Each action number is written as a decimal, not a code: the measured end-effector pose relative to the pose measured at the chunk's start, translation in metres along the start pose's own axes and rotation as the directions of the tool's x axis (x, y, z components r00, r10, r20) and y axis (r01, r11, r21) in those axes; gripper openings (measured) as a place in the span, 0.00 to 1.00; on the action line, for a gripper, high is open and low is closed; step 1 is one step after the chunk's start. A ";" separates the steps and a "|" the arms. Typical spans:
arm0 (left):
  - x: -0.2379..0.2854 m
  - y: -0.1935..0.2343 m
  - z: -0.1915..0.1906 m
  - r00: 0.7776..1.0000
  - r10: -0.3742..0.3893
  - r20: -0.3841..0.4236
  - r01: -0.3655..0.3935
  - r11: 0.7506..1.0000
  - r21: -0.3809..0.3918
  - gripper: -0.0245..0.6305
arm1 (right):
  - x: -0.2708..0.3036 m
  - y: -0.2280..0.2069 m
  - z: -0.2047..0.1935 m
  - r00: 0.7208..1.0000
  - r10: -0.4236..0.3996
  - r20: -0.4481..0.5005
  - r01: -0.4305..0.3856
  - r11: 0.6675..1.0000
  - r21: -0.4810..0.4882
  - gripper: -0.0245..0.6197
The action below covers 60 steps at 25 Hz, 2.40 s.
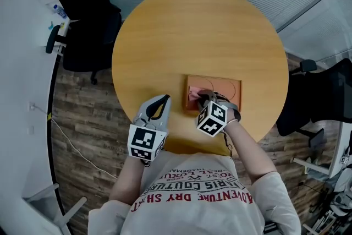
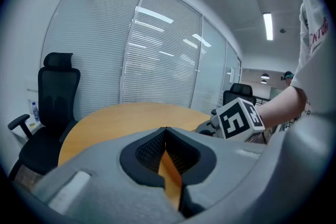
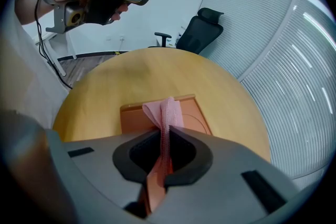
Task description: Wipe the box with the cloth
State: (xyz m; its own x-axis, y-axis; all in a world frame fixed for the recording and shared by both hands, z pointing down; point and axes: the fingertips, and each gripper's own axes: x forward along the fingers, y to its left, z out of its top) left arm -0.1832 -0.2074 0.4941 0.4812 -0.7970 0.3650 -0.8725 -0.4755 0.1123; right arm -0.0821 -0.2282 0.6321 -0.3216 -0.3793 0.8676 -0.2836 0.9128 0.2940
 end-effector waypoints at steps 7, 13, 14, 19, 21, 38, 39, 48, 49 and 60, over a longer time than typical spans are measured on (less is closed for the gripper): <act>-0.008 -0.007 -0.003 1.000 -0.002 0.006 0.002 1.000 -0.002 0.05 | -0.012 0.019 -0.007 0.999 0.040 -0.022 -0.042 0.997 -0.057 0.08; -0.016 -0.010 -0.007 1.000 -0.005 0.006 0.005 1.000 0.003 0.05 | -0.018 0.040 -0.007 0.998 0.066 -0.017 -0.067 0.995 -0.068 0.08; -0.017 -0.010 -0.008 1.000 -0.006 0.006 0.006 1.000 0.005 0.05 | -0.019 0.043 -0.007 0.997 0.071 -0.015 -0.072 0.995 -0.064 0.08; -0.022 -0.014 -0.011 1.000 -0.013 0.006 0.013 1.000 0.007 0.05 | -0.024 0.063 -0.013 0.992 0.121 -0.020 -0.122 0.992 -0.042 0.08; -0.023 -0.015 -0.011 1.000 -0.017 0.007 0.017 1.000 0.006 0.05 | -0.027 0.077 -0.018 0.984 0.177 -0.031 -0.178 0.983 -0.034 0.08; 0.003 -0.026 0.001 0.997 -0.071 0.009 0.071 0.997 -0.018 0.05 | -0.068 -0.028 -0.021 0.994 -0.106 0.013 0.106 0.994 -0.011 0.08; 0.007 -0.030 0.003 0.997 -0.075 0.007 0.075 0.997 -0.014 0.05 | -0.066 -0.038 -0.022 0.991 -0.130 0.015 0.130 0.991 -0.024 0.08; 0.023 -0.044 0.009 0.999 -0.047 -0.020 0.046 0.999 -0.016 0.05 | -0.028 -0.077 -0.043 0.983 -0.183 -0.026 0.175 0.967 -0.185 0.08; 0.024 -0.044 0.008 0.999 -0.039 -0.025 0.039 0.999 -0.022 0.05 | -0.025 -0.078 -0.045 0.984 -0.174 -0.025 0.167 0.969 -0.182 0.08; 0.027 -0.048 -0.007 0.998 -0.002 -0.063 -0.001 0.999 -0.054 0.05 | -0.005 -0.056 -0.057 0.997 -0.061 -0.049 0.050 0.980 -0.194 0.08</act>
State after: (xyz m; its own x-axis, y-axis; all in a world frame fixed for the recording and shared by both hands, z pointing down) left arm -0.1293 -0.2039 0.5049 0.4768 -0.7707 0.4227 -0.8764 -0.4535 0.1617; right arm -0.0131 -0.2683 0.6341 -0.2595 -0.4261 0.8666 -0.1185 0.9047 0.4093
